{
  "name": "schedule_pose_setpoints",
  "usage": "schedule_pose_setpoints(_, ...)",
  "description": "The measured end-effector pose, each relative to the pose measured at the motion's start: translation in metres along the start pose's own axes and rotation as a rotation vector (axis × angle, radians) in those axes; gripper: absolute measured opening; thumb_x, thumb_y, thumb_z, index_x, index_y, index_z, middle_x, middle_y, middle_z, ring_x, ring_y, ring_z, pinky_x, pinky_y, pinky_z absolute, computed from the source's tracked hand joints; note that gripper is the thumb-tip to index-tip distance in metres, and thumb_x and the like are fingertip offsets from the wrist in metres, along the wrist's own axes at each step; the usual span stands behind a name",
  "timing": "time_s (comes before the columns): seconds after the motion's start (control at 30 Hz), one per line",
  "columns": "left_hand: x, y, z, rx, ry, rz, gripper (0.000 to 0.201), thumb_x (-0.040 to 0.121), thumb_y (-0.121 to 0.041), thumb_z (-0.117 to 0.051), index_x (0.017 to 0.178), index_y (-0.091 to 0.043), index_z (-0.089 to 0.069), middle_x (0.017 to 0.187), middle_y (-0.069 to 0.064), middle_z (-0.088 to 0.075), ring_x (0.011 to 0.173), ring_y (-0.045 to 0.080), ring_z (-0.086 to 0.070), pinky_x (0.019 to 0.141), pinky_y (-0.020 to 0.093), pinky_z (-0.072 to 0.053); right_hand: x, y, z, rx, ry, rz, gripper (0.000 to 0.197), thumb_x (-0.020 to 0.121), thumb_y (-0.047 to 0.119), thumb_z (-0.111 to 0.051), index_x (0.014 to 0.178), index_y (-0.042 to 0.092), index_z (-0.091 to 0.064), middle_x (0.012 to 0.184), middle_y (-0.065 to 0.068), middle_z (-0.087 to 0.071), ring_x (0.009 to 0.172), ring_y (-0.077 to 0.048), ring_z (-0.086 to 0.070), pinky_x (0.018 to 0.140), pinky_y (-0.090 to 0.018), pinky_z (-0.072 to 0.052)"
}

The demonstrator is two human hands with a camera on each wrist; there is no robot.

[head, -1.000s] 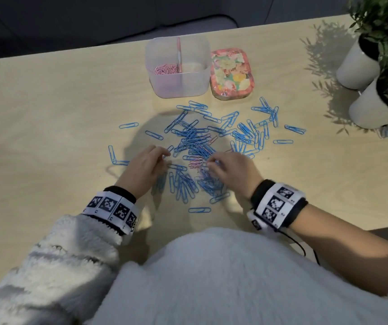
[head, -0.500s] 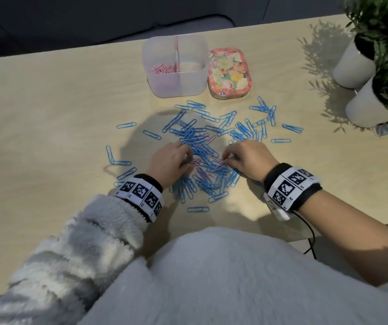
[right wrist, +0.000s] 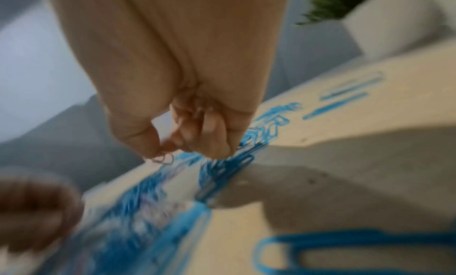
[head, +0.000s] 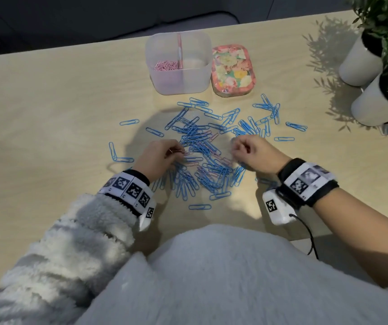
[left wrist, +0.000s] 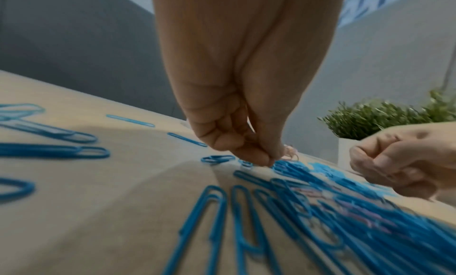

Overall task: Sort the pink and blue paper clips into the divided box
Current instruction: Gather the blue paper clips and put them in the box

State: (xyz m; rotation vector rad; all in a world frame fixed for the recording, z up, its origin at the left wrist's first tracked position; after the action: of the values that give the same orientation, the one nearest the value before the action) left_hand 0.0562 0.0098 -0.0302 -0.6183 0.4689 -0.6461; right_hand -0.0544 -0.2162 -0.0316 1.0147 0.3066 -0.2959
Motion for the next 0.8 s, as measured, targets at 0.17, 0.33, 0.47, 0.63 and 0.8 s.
schedule_pose_setpoints(0.17,0.002,0.008,0.005,-0.301,0.126,0.195,0.010,0.089,-0.015,-0.058,0.096,-0.011,-0.066,0.084,0.004,-0.065,0.074,0.011,-0.059,0.076,0.028,-0.048,0.000,0.008,0.009,0.605,-0.038,-0.142,0.026,0.086,-0.008,-0.046,0.068,0.008,-0.054,0.065,-0.007,-0.057,0.040,-0.011,-0.041,0.051,-0.027,-0.029)
schedule_pose_setpoints(0.33,0.005,0.004,0.005,-0.672,0.123,0.417,0.019,0.079,-0.017,-0.047,0.061,-0.017,-0.052,0.062,-0.001,-0.050,0.052,0.011,-0.043,0.049,0.022,-0.033,0.009,0.021,-0.003,0.857,-0.008,-0.239,0.033,0.085,-0.009,-0.029,0.084,0.008,-0.057,0.062,-0.005,-0.052,0.047,-0.012,-0.051,0.042,-0.020,-0.035)
schedule_pose_setpoints(0.47,-0.001,-0.001,0.002,-0.470,0.162,0.317,0.033,0.094,-0.026,-0.047,0.063,-0.016,-0.048,0.062,0.000,-0.047,0.047,0.006,-0.043,0.045,0.016,-0.033,0.015,0.040,-0.026,0.605,0.089,-0.294,0.031,0.091,0.019,-0.040,0.063,0.015,-0.053,0.056,0.000,-0.048,0.045,-0.011,-0.040,0.040,-0.017,-0.027)
schedule_pose_setpoints(0.63,-0.012,-0.001,-0.004,-0.425,0.151,0.241,0.026,0.099,-0.017,-0.036,0.084,-0.013,-0.056,0.064,0.001,-0.048,0.045,-0.003,-0.048,0.045,0.009,-0.035,0.024,0.051,-0.058,-0.218,0.082,0.133,0.021,0.091,0.030,-0.054,0.079,0.014,-0.061,0.061,0.008,-0.047,0.063,-0.012,-0.047,0.062,-0.026,-0.031)
schedule_pose_setpoints(0.8,-0.027,-0.003,-0.006,-0.146,0.136,0.143,0.020,0.084,-0.028,-0.065,0.081,-0.009,-0.060,0.059,-0.002,-0.046,0.054,0.013,-0.041,0.056,0.027,-0.035,0.026,0.052,-0.065,-0.640,-0.007,0.255,0.016,0.089,0.031,-0.053,0.100,0.023,-0.061,0.098,-0.001,-0.069,0.097,-0.024,-0.060,0.069,-0.027,-0.030)
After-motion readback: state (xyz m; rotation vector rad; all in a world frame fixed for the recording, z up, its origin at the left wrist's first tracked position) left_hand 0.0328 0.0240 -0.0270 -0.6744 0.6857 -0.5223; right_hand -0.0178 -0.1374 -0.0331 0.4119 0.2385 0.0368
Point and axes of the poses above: each hand's wrist, its own x-axis towards the middle knuckle, its own z-axis out of the back of the hand, y = z × x, the point moved 1 cm from there along x, towards the middle knuckle
